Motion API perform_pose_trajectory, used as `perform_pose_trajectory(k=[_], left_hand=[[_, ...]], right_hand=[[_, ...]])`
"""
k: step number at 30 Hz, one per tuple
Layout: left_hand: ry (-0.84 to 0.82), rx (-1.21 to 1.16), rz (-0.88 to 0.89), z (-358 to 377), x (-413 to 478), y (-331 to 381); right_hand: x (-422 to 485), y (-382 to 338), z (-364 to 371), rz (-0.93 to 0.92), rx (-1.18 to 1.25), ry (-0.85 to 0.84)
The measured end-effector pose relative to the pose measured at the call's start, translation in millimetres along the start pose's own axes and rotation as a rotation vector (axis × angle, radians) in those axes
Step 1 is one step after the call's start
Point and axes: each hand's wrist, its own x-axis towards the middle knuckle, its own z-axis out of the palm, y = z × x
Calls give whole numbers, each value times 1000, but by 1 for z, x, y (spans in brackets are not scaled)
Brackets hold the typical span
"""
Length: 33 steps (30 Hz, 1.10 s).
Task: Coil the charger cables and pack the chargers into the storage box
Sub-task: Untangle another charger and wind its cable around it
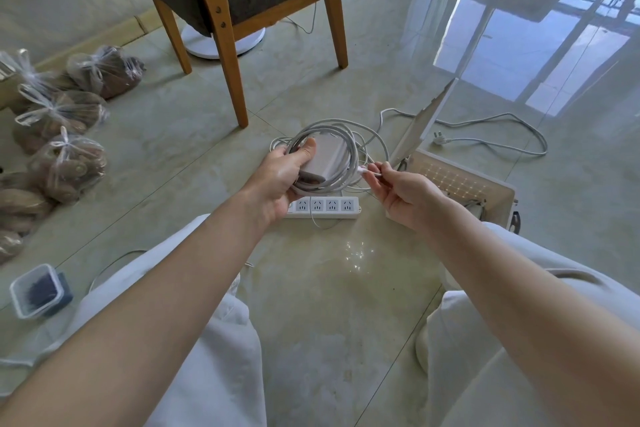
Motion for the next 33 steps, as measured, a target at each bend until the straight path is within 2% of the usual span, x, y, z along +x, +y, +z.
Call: perform_pose_trajectory(k=[8,14,22,27,33], left_hand=[[13,-27,2,2,0,-4],[123,174,144,3,-2,-11],[108,202,147,5,-2,-18],[125,222,145,6,2,-22],[117,280,116,4,6,-24]], right_hand=[[-10,12,4,146,46,-151],[-11,16,2,163,-183,-204],[-11,19,3,142,-133,-104],[-16,22,6,59,-364,-107],[-8,18,3,-40,-605,51]])
